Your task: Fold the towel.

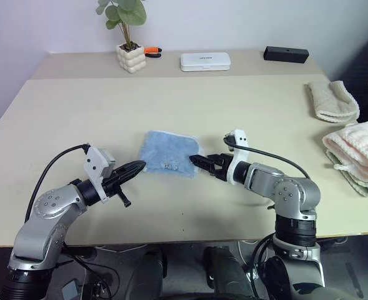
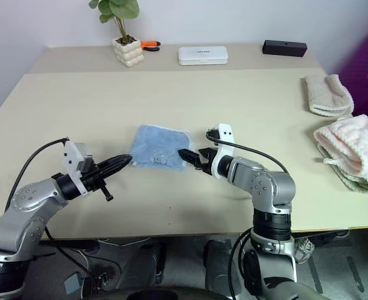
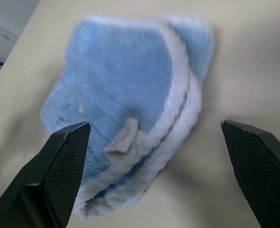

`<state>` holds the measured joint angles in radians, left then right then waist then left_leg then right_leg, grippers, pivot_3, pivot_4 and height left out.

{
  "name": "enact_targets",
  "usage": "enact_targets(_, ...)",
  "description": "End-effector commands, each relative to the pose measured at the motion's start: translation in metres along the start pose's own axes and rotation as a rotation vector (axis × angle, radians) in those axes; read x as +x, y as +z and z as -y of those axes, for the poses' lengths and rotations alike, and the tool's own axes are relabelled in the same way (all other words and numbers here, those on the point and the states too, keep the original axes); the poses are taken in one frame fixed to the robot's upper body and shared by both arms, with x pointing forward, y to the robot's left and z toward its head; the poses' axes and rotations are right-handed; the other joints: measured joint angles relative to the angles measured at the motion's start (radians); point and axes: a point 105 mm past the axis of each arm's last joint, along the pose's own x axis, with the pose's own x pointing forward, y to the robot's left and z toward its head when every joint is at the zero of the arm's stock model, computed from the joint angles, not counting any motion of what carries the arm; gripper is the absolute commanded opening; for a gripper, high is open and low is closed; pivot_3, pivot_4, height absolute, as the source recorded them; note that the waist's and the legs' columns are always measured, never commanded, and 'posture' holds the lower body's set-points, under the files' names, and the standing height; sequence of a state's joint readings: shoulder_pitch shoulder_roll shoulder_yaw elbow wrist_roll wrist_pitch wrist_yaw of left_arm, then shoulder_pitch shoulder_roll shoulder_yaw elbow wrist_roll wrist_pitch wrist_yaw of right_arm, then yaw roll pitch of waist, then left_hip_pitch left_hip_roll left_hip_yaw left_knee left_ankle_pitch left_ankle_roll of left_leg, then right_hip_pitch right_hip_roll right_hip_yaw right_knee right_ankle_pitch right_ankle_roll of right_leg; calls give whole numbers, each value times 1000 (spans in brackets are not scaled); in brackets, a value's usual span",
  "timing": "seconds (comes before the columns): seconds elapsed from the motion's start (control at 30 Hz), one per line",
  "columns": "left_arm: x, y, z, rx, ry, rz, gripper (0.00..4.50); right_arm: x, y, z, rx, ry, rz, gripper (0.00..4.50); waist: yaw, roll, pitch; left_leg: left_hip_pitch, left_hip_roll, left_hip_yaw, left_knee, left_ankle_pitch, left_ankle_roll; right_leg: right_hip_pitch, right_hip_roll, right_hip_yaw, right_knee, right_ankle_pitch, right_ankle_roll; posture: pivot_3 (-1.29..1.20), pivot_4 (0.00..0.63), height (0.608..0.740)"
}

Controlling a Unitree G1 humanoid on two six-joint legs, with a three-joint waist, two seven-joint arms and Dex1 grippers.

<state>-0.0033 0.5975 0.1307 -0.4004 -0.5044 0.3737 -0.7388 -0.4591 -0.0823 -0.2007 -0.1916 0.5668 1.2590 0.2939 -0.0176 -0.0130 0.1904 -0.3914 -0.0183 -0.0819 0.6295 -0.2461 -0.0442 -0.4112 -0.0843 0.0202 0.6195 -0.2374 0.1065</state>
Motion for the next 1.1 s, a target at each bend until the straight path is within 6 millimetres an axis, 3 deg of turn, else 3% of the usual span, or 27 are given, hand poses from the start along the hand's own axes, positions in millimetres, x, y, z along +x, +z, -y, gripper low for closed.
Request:
enact_targets(0.03, 3, 2, 11, 3, -27, 3, 0, 14, -2, -9, 35, 29, -12, 4469, -4, 0, 0, 0, 0, 0, 0, 0, 0, 0, 0, 0, 0, 0, 0, 0, 150, 738)
enact_targets(0.07, 3, 0, 13, 1, -33, -4, 0, 18, -3, -12, 48, 40, -15, 4469, -7, 0, 0, 0, 0, 0, 0, 0, 0, 0, 0, 0, 0, 0, 0, 0, 150, 738)
enact_targets(0.17, 4, -3, 18, 1, -34, -12, 0, 29, 6, -28, 119, 110, 23, 3690, -19, 0, 0, 1, 1, 0, -1, 0, 0, 0, 2, 0, 1, 1, 2, 0, 150, 738)
enact_targets(0.4, 4, -3, 23, -6, -32, -15, 0, 32, 14, -34, 183, 138, 54, 60, -22, 1, 0, 0, 2, 0, -1, 0, 0, -2, 2, 0, 3, 2, 3, 0, 150, 738)
enact_targets(0.47, 4, -4, 24, -7, -37, -18, 0, 26, 23, -34, 192, 142, 98, 60, -23, 1, 0, 0, 2, 0, -1, 0, 0, -2, 2, 0, 3, 2, 3, 0, 150, 738)
enact_targets(0.57, 8, -3, 25, -6, -47, -15, 0, 4, 54, -21, 163, 85, 256, 60, -24, 1, 0, 0, 2, 0, -1, 0, 0, -3, 2, 0, 3, 2, 3, 0, 150, 738)
enact_targets(0.7, 14, -2, 26, -13, -63, -2, 0, -45, 99, 19, 209, -62, 509, 60, -15, 1, 1, -1, 1, 0, 0, 0, 0, -2, 1, 0, 3, 2, 3, 0, 150, 738)
enact_targets(0.77, 17, -2, 27, -14, -75, -1, 0, -64, 110, 35, 240, -126, 581, 60, -12, 1, 1, -1, 1, 0, 0, 0, 0, -2, 1, 0, 2, 2, 3, 0, 150, 738)
enact_targets(0.83, 25, -5, 29, -10, -102, -4, 0, -97, 121, 61, 291, -233, 693, 60, -13, 2, 1, -1, 1, 0, -1, 0, 0, -2, 2, 0, 2, 2, 3, 0, 150, 738)
enact_targets(0.93, 38, -3, 35, -13, -148, 17, 0, -138, 117, 99, 423, -387, 818, 60, -5, 2, 1, -1, 1, 0, -1, 0, 0, -2, 2, 0, 2, 2, 3, 0, 150, 738)
enact_targets(1.1, 50, 0, 43, -17, -205, 42, 0, -167, 75, 123, 576, -587, 849, 60, -6, 3, 1, -1, 2, 1, -1, -1, 2, -2, 2, 1, 2, 2, 3, 0, 150, 738)
